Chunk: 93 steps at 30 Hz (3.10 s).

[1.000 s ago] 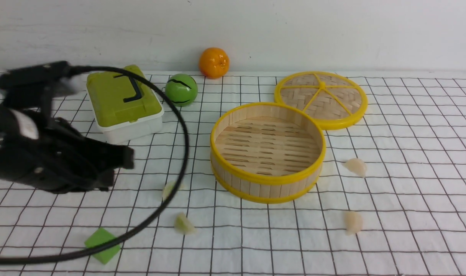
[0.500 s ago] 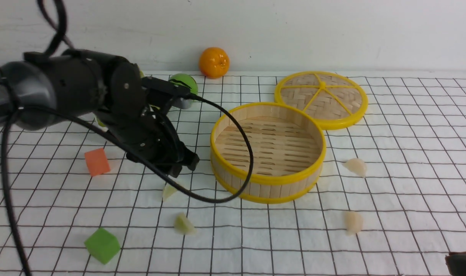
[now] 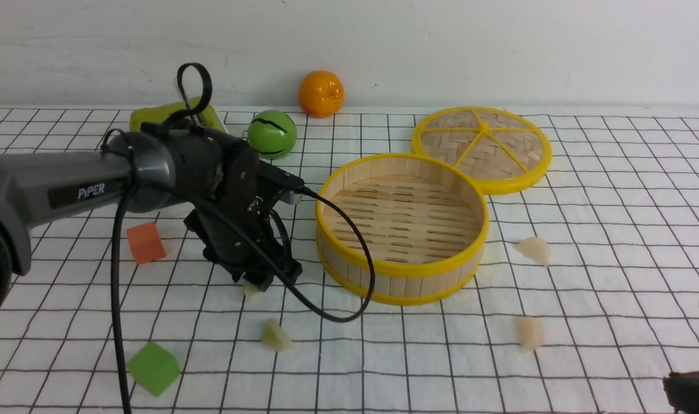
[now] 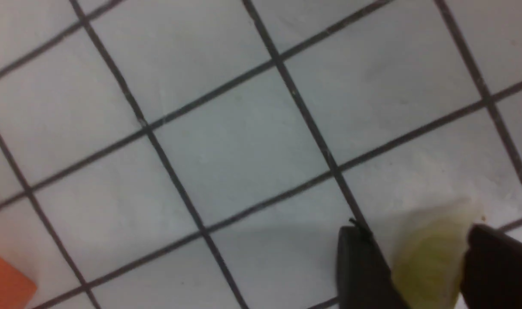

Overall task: Put the dumplings into the steamer on the table with the white tablecloth.
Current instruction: 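Reach for and grasp a dumpling on the table with the left gripper, then place the dumpling into the bamboo steamer basket with the left gripper, then reach for and grasp a dumpling on the table with the left gripper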

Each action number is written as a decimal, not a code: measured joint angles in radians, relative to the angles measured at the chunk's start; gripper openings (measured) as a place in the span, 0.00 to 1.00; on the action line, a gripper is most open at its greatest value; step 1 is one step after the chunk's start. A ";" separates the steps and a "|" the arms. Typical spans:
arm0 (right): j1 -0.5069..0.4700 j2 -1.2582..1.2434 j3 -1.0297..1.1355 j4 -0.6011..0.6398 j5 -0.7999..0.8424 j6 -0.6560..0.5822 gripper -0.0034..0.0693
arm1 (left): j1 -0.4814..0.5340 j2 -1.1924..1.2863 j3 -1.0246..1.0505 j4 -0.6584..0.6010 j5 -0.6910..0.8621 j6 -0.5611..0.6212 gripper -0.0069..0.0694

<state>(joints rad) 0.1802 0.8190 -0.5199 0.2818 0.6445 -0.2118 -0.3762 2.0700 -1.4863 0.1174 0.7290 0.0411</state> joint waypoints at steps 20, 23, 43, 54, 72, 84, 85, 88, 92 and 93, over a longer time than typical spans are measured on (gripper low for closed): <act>0.000 0.000 0.000 0.016 -0.030 -0.003 0.08 | -0.070 -0.042 -0.489 -0.253 0.221 -0.212 0.28; 0.000 0.000 0.000 0.026 -0.030 -0.003 0.08 | -0.107 0.028 -0.554 -0.247 0.217 -0.214 0.28; 0.000 0.000 0.000 0.030 -0.034 -0.022 0.09 | -0.135 0.341 -0.729 -0.079 0.130 -0.273 0.54; 0.000 0.000 0.000 0.045 -0.032 -0.024 0.10 | -0.134 -0.021 -0.734 -0.002 0.453 -0.332 0.64; 0.000 0.000 0.000 0.074 -0.018 -0.029 0.12 | -0.133 -0.209 0.103 -0.050 0.191 -0.458 0.56; 0.000 0.000 0.000 0.078 -0.018 -0.032 0.13 | -0.133 -0.116 0.115 -0.028 0.108 -0.674 0.70; 0.000 0.000 0.000 0.078 -0.018 -0.032 0.13 | -0.133 -0.105 0.116 -0.030 0.108 -0.674 0.69; 0.000 0.000 0.000 0.078 -0.018 -0.032 0.14 | -0.133 -0.076 0.116 -0.031 0.105 -0.672 0.60; 0.000 0.000 0.000 0.078 -0.018 -0.032 0.14 | -0.133 -0.074 0.116 -0.048 0.100 -0.630 0.34; 0.000 0.000 0.000 0.078 -0.018 -0.032 0.14 | -0.133 -0.074 0.116 -0.050 0.100 -0.627 0.33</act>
<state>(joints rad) 0.1802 0.8190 -0.5199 0.3600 0.6263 -0.2441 -0.5090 1.9956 -1.3700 0.0677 0.8289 -0.5857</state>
